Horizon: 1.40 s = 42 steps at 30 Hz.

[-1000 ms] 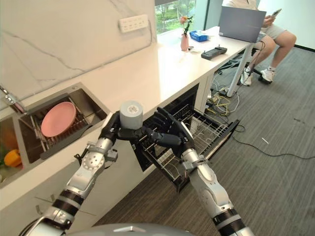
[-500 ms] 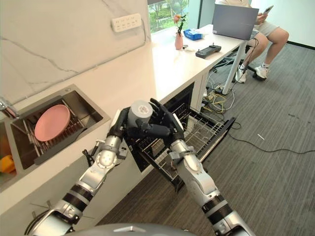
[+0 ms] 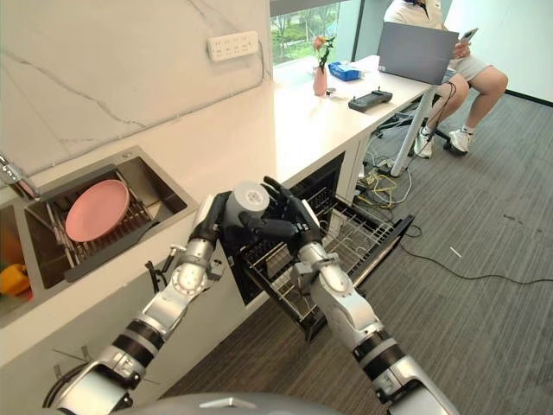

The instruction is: Place the dishes in the dishwasher.

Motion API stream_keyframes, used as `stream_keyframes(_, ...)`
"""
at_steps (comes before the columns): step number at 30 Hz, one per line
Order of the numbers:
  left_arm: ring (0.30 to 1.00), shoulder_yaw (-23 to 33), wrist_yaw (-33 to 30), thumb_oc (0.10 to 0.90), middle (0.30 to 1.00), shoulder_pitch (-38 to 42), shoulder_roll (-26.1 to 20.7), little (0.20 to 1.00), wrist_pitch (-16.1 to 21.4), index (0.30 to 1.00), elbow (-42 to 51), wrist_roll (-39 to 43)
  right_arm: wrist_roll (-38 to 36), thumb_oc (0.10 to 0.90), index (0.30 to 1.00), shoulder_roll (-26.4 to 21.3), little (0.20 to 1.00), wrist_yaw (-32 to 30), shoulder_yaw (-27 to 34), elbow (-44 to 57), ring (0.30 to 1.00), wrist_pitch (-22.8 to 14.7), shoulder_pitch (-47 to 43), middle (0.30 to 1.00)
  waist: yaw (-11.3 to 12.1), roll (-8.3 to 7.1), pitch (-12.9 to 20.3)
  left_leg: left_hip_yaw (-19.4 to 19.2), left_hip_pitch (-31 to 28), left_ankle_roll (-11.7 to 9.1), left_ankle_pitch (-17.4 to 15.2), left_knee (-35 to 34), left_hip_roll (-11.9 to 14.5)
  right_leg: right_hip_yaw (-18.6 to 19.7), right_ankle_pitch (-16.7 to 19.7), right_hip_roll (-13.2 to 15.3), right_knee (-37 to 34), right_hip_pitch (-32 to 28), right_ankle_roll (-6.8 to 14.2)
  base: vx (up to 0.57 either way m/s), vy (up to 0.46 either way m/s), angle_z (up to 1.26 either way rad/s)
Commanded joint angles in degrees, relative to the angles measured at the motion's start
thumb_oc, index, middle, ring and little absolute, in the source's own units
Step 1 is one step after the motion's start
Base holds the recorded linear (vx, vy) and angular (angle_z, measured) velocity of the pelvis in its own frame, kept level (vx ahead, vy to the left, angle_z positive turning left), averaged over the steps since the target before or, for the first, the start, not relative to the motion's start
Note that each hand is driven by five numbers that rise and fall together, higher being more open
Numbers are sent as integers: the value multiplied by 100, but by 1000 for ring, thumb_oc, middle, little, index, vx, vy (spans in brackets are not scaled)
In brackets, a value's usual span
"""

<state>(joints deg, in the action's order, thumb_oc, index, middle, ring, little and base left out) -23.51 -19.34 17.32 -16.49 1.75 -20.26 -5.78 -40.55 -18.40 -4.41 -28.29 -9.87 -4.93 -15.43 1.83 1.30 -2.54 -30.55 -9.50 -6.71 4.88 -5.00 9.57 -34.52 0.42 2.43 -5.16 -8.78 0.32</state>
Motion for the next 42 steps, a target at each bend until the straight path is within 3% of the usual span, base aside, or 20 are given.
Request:
stream_keyframes(1, 300, -630, 9, 400, 300, 1390, 107, 300, 672, 300, -21, -378, 235, 800, 900, 249, 900, 378, -88, 106, 900, -152, -805, 900, 185, -62, 260, -202, 107, -260, 342, 87, 206, -85, -33, 549, 16, -87, 723, 0, 0, 0)
stream_keyframes(18, 300, -762, 58, 400, 300, 1808, 94, 300, 612, 300, -333, -556, 1078, 800, 900, 237, 900, 477, -507, -221, 900, 66, -1808, 900, 126, -51, 216, -172, 123, -246, 309, 74, 196, -24, -37, 535, 16, -33, 719, 0, 0, 0)
stream_keyframes(42, 300, -1395, -128, 400, 300, 1862, 755, 300, 508, 300, -282, -9, -53, 800, 900, 1765, 900, -128, -695, -684, 900, -238, -1520, 900, 391, 7, 217, -57, 174, -153, 262, 73, 155, -209, -6, 564, 43, -120, 682, -2, 7, 2)
